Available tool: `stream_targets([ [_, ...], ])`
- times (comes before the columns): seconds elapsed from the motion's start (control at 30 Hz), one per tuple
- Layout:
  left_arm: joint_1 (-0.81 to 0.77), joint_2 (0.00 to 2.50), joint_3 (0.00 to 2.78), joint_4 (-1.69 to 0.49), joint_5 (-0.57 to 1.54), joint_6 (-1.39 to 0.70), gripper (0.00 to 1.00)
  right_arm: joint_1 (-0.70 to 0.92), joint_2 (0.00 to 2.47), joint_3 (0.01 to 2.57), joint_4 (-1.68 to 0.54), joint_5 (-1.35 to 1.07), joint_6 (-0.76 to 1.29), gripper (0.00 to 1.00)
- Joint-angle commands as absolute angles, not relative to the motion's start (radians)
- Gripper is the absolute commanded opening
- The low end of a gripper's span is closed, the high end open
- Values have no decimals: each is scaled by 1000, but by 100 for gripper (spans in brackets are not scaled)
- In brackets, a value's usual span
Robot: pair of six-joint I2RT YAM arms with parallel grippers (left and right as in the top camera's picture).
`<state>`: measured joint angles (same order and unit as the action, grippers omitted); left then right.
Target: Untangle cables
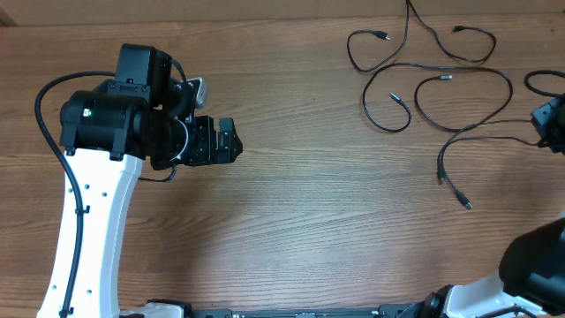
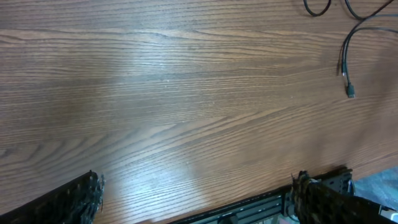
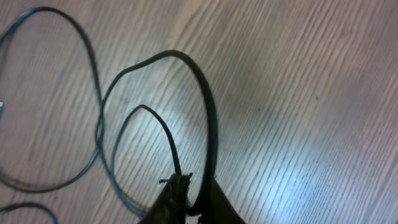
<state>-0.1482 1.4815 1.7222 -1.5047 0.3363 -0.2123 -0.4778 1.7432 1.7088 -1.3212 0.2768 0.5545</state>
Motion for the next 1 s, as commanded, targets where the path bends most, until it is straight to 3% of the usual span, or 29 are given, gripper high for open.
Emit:
stream_targets([
  [0.0, -144, 1470, 1737, -1507, 329, -232, 100, -478, 1753, 1716, -1317, 321, 553, 43],
  [0.07, -144, 1470, 1737, -1507, 329, -232, 99, -478, 1753, 1716, -1317, 321, 553, 96],
  [0.1, -144, 1470, 1737, -1507, 329, -232, 100, -478, 1753, 1716, -1317, 321, 553, 100],
  [0.27, -144, 1470, 1737, -1506, 329, -232, 99, -478, 1753, 1716, -1318, 287, 552, 100],
  [0.47, -144, 1471, 1737, -1499, 329, -233, 100, -472, 1755, 1715, -1369, -30, 461, 100],
  [0.63, -144, 1471, 1737, -1497, 329, -233, 100, -423, 1761, 1666, -1423, -79, 435, 100],
  [0.73, -144, 1471, 1737, -1494, 329, -233, 100, -370, 1763, 1569, -1368, -43, 410, 94],
  [0.87, -144, 1471, 1737, -1495, 329, -232, 100, -342, 1764, 1448, -1260, -28, 410, 77],
  [0.97, -144, 1471, 1737, -1495, 329, -232, 100, -339, 1764, 1353, -1162, -28, 410, 70],
])
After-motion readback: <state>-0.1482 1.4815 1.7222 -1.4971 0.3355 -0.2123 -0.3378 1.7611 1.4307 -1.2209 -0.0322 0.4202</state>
